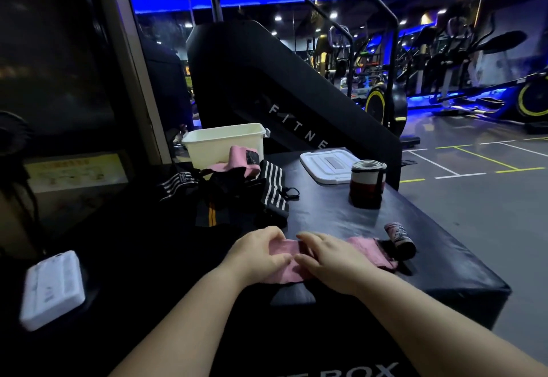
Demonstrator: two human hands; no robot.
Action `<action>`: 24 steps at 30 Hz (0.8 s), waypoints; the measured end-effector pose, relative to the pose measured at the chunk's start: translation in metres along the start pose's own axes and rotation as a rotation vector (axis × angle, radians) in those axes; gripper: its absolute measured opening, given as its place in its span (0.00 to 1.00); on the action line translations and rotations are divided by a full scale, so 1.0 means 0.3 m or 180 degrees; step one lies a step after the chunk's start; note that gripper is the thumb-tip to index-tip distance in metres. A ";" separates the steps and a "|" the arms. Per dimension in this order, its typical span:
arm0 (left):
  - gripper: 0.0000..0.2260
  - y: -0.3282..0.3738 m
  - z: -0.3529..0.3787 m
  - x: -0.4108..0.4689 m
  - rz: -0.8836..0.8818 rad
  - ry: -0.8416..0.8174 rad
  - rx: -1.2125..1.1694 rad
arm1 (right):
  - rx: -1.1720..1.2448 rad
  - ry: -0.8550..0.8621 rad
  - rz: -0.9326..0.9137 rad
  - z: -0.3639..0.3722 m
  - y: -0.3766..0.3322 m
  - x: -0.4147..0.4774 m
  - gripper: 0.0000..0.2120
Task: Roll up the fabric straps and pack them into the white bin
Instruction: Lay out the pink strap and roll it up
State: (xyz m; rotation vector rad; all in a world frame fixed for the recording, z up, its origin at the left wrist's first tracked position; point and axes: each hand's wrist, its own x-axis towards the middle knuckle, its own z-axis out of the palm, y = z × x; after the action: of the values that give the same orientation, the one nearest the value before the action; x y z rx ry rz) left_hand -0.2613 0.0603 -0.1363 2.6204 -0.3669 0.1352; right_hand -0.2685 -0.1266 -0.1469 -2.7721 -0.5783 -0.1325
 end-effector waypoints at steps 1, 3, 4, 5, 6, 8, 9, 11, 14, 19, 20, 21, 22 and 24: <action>0.11 -0.010 -0.014 0.001 -0.0050 -0.0116 -0.0244 | -0.0070 -0.0013 -0.0024 0.006 0.002 0.004 0.26; 0.15 -0.027 -0.038 0.005 -0.0156 -0.0274 -0.0655 | -0.0157 -0.0029 -0.0067 0.008 0.000 0.011 0.27; 0.17 -0.032 -0.045 0.006 -0.0197 -0.0330 -0.0780 | -0.0186 -0.0035 -0.0080 0.009 -0.001 0.013 0.27; 0.18 -0.034 -0.051 0.006 -0.0229 -0.0378 -0.0873 | -0.0213 -0.0047 -0.0078 0.012 -0.002 0.014 0.27; 0.19 -0.034 -0.054 0.006 -0.0255 -0.0416 -0.0923 | -0.0240 -0.0059 -0.0071 0.015 -0.001 0.014 0.28; 0.19 -0.033 -0.055 0.009 -0.0253 -0.0416 -0.0882 | -0.0260 -0.0085 -0.0057 0.020 0.001 0.012 0.28; 0.18 -0.030 -0.053 0.010 -0.0232 -0.0377 -0.0796 | -0.0257 -0.0096 -0.0047 0.022 0.001 0.012 0.28; 0.14 -0.027 -0.047 0.015 -0.0165 -0.0262 -0.0578 | -0.0246 -0.0086 -0.0033 0.021 0.002 0.011 0.29; 0.13 -0.032 -0.039 0.012 0.0045 -0.0072 -0.0556 | -0.0199 -0.0107 -0.0023 0.013 -0.002 0.008 0.29; 0.17 -0.044 -0.039 -0.004 0.0353 -0.0045 -0.1225 | -0.0206 -0.0126 -0.0008 0.004 -0.008 0.003 0.29; 0.17 -0.044 -0.038 -0.002 0.0365 -0.0091 -0.1279 | -0.0212 -0.0144 0.0003 0.003 -0.009 0.001 0.29; 0.17 -0.044 -0.037 0.002 0.0379 -0.0128 -0.1294 | -0.0220 -0.0159 0.0004 0.003 -0.010 0.001 0.29; 0.17 -0.046 -0.036 0.007 0.0388 -0.0150 -0.1266 | -0.0232 -0.0164 -0.0003 0.002 -0.012 0.000 0.29; 0.17 -0.047 -0.039 0.016 0.0339 -0.0154 -0.1112 | -0.0234 -0.0162 -0.0007 0.000 -0.015 0.001 0.29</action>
State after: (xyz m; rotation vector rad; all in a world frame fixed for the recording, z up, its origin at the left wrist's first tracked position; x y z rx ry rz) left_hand -0.2531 0.0768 -0.1318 2.2634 -0.4991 0.0384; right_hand -0.2701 -0.1225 -0.1455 -2.8535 -0.6008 -0.0855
